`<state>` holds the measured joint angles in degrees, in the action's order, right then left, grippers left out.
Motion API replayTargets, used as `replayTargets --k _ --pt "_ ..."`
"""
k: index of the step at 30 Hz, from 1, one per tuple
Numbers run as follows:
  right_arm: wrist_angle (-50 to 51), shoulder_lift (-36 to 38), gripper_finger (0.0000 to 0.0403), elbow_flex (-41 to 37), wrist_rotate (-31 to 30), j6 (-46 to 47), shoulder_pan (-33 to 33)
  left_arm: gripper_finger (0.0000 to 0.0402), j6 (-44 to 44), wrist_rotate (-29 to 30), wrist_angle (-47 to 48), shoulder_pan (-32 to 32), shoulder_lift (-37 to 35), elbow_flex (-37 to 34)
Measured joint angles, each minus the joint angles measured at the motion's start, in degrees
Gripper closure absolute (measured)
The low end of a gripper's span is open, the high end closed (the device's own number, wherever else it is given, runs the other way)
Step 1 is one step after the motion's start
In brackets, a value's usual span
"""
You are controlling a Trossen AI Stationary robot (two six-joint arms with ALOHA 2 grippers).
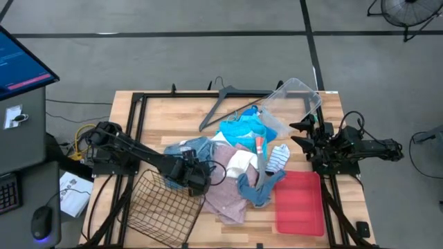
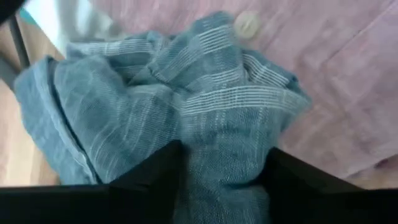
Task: Pick & Place Cloths
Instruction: Put the blue polo shirt into the wire basket
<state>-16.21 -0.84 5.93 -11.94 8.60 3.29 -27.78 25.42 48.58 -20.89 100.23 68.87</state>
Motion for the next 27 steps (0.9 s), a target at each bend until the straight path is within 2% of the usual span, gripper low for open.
replayTargets --k 5,6,15,22,27 --pt "-0.02 0.00 0.0139 0.00 -0.02 0.00 0.00 0.0366 -1.27 -3.02 0.27 2.37 -0.36 -0.97" --pt "-0.02 0.00 0.0139 0.00 -0.04 0.00 0.00 0.0382 -1.30 -3.25 0.26 2.67 -0.60 -0.95" --pt "-0.09 0.02 0.0139 0.00 -0.13 0.00 0.00 0.0398 -1.21 -1.17 0.11 3.00 -6.31 -0.80" --pt "-0.09 0.02 0.0139 0.00 -0.13 0.00 0.00 0.0400 -1.61 2.76 -0.62 3.09 -16.78 -0.80" --pt "-0.12 0.02 0.0139 0.00 -0.16 0.00 0.00 0.0400 -1.61 3.14 -3.83 2.87 -25.40 -0.80"
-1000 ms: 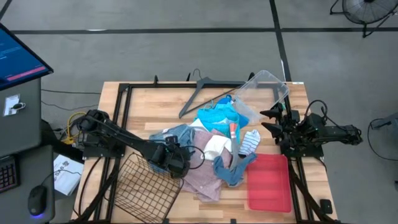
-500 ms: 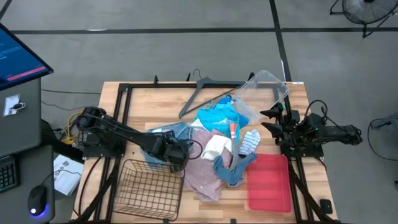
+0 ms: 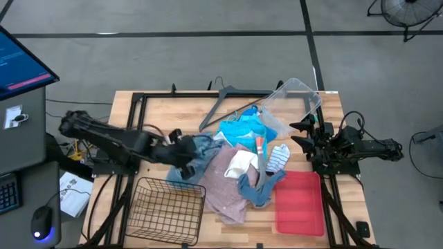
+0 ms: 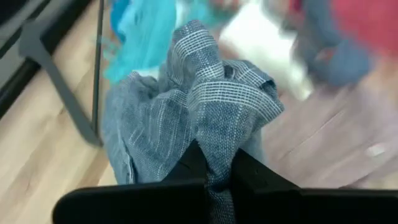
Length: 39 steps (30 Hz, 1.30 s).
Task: Pick & Place Cloths
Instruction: Put the blue polo shirt into the wire basket
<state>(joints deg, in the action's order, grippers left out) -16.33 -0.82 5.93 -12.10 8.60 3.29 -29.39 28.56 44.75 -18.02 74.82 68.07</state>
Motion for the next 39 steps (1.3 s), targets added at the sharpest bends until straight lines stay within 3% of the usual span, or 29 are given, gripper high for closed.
replayTargets --k 4,7,14,22,39 --pt "0.02 0.00 0.0139 0.00 -0.10 0.00 0.00 0.0401 1.30 -0.66 -3.48 -1.21 -5.99 0.04" --pt "0.01 0.00 0.0139 0.00 -1.28 -0.02 0.00 0.0401 2.24 -5.12 -5.26 -3.35 -9.26 0.07" --pt "0.00 -0.02 0.0139 0.00 -3.90 -0.02 -0.02 0.0401 -0.03 -9.44 -6.27 -14.44 -10.68 0.09" --pt "0.02 -0.01 0.0139 0.00 -5.14 -0.02 -0.02 0.0401 -9.89 -6.93 -6.25 -26.02 -6.34 0.09" --pt "0.49 0.00 0.0139 0.00 -6.20 -0.02 -0.02 0.0401 -43.63 -11.51 0.08 -41.39 -2.20 0.13"
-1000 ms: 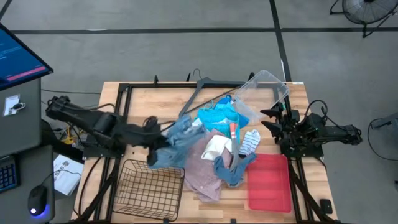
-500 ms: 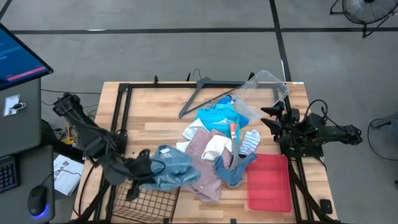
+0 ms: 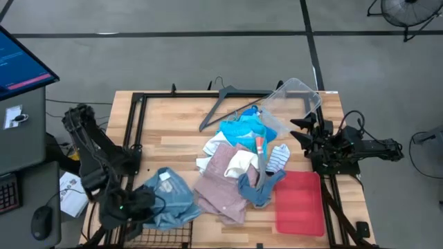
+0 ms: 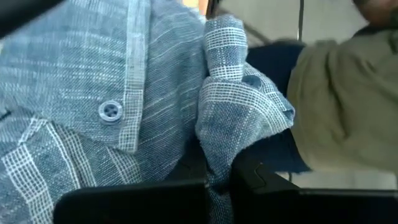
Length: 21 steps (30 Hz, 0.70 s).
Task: Pick & Place Cloths
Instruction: Put the blue polo shirt into the wire basket
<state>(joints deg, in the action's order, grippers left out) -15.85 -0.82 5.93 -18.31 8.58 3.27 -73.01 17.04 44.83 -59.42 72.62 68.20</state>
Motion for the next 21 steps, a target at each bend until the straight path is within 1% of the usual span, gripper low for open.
replayTargets --k 2,5,7,9,15,21 --pt "0.60 -0.02 0.0139 0.00 0.00 -0.02 0.00 0.0401 -3.29 -2.75 0.05 -1.32 1.20 0.00" --pt "1.59 -0.02 0.0139 0.00 -0.14 -0.02 -0.02 0.0401 -6.76 -8.47 -0.07 -2.74 3.49 0.00" --pt "2.16 -0.02 0.0139 0.00 -0.44 -0.02 -0.02 0.0402 -6.98 -11.41 -0.76 -2.97 5.48 0.00" --pt "2.13 0.00 0.0139 0.00 -1.30 -0.02 -0.02 0.0401 -6.50 -13.10 -1.84 -2.97 7.37 0.00" --pt "2.13 -0.01 0.0139 0.00 -2.73 -0.11 -0.02 0.0400 -1.15 -13.38 -4.52 -2.20 11.32 0.00" --pt "2.13 0.00 0.0139 0.00 -2.78 -0.09 -0.04 0.0399 -0.53 -13.71 -7.04 -1.58 13.70 -0.04"
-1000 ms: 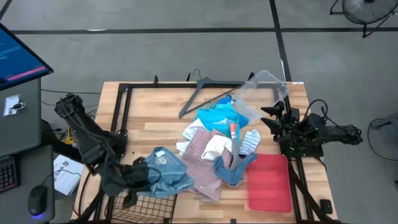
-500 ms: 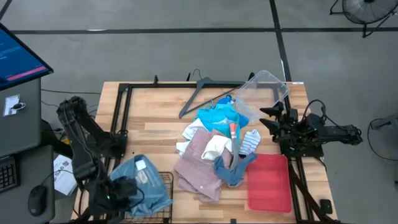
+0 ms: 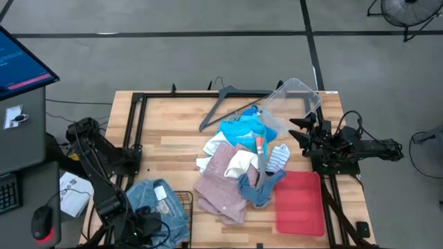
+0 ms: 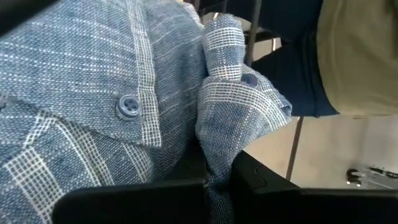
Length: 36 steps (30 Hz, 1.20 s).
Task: Pick & Place Cloths
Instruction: Put the blue polo shirt into the wire basket, then put the white sock into the red bin
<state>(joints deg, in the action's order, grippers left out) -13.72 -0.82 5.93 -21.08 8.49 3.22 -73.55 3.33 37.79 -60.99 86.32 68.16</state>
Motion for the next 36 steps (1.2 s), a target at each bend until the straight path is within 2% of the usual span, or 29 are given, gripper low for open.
replayTargets --k 8,17,23,33,36 --pt "-0.02 -0.02 0.0139 0.00 -0.02 0.11 0.00 0.0392 -2.90 0.33 -1.49 0.18 -0.12 0.00" --pt "-0.04 0.00 0.0139 0.00 0.00 0.09 0.00 0.0338 -23.89 0.83 -1.33 4.45 -0.93 -4.21" --pt "-0.04 -0.01 0.0139 0.00 0.00 0.09 0.02 0.0308 -29.15 2.96 -1.93 6.73 -1.20 -4.28" --pt "-0.02 -0.02 0.0139 0.00 0.00 0.05 0.00 0.0258 -31.80 8.14 -3.40 10.09 -6.22 -4.24" --pt "-0.02 0.00 0.0139 0.00 0.00 -0.07 0.02 0.0247 -28.33 8.38 -5.92 11.06 -9.03 -4.26"
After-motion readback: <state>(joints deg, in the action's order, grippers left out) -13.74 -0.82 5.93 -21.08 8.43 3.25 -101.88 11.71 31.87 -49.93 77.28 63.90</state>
